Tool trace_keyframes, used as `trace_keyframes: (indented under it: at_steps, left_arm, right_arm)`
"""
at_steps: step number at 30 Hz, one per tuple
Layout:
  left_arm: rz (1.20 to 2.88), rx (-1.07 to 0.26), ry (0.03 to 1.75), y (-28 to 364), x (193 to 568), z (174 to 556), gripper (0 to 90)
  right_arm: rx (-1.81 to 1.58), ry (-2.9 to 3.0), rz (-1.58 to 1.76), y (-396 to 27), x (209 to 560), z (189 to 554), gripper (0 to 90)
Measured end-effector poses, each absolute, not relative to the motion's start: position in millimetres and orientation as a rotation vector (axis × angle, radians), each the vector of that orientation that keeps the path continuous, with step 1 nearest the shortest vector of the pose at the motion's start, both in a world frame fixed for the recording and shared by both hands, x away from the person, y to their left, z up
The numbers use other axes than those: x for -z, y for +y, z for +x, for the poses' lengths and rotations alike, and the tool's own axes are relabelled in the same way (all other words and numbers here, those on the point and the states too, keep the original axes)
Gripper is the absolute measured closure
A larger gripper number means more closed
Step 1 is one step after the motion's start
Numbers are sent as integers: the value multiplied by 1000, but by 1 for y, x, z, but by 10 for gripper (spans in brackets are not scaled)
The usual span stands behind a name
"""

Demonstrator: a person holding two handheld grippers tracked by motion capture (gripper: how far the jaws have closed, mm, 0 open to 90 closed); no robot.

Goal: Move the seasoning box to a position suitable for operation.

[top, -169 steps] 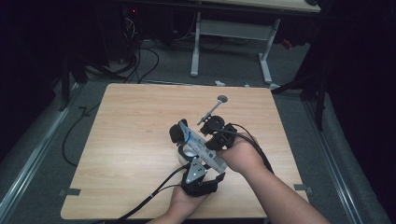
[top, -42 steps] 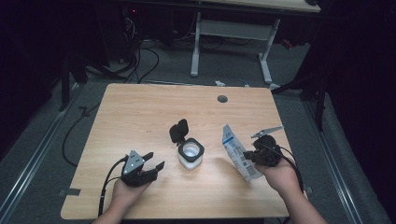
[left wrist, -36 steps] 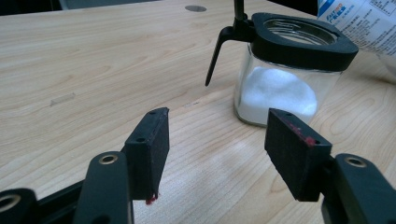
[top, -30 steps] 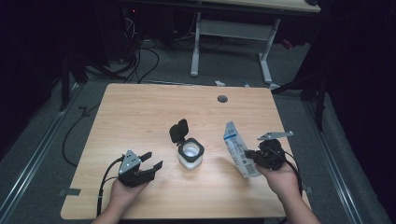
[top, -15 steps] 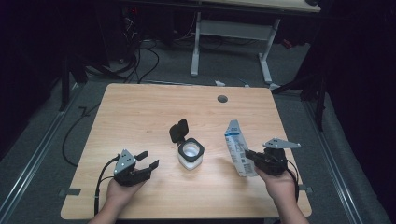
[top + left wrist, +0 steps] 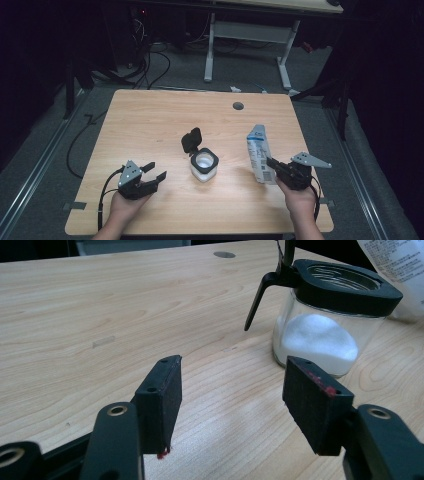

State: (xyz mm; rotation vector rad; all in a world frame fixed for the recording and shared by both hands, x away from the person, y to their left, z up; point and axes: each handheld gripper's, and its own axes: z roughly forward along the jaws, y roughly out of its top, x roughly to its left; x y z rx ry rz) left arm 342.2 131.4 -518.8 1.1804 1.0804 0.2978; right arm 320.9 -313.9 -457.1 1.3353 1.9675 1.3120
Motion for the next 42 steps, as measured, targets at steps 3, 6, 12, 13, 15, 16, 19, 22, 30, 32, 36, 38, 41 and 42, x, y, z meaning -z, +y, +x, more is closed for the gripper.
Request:
trace_keyframes:
  at_steps: [3, 6, 12, 13, 15, 16, 19, 22, 30, 32, 36, 38, 41, 42]
  left_arm:
    - [1177, -299, 1083, 133, 519, 343, 413]
    - [1179, -299, 1086, 133, 519, 343, 413]
    - [1189, -298, 1086, 133, 521, 343, 413]
    - [1191, -299, 1086, 133, 521, 343, 413]
    - [1190, -300, 1086, 134, 521, 343, 413]
    - [1188, -301, 1087, 134, 521, 343, 413]
    - [1189, -300, 1091, 134, 522, 343, 413]
    - [1188, -299, 1090, 134, 522, 343, 413]
    - [1190, -304, 1093, 134, 522, 343, 412]
    - [1188, -304, 1095, 134, 522, 344, 412]
    - [1191, -304, 1094, 134, 522, 344, 412]
    - [1195, -304, 1095, 133, 522, 344, 412]
    - [1193, -302, 1097, 133, 522, 343, 412]
    - [1193, -302, 1097, 133, 522, 343, 412]
  right_arm:
    - [-1328, 1936, 1315, -316, 461, 321, 900]
    - [-1343, 1904, 1296, -316, 465, 322, 900]
    - [-1368, 1870, 1273, -315, 471, 328, 900]
    - [-1372, 1859, 1269, -315, 471, 329, 900]
    - [-1382, 1845, 1264, -315, 472, 331, 900]
    - [-1384, 1840, 1258, -315, 473, 332, 900]
    - [-1388, 1830, 1243, -315, 474, 335, 900]
    - [-1387, 1822, 1240, -314, 476, 338, 900]
    - [-1399, 1812, 1238, -314, 482, 350, 900]
    - [-1400, 1809, 1235, -314, 484, 354, 900]
    - [-1411, 1796, 1229, -312, 485, 359, 900]
    - [-1410, 1799, 1221, -311, 484, 361, 900]
    - [-1408, 1799, 1221, -310, 486, 363, 900]
    - [-1404, 1804, 1219, -311, 487, 363, 900]
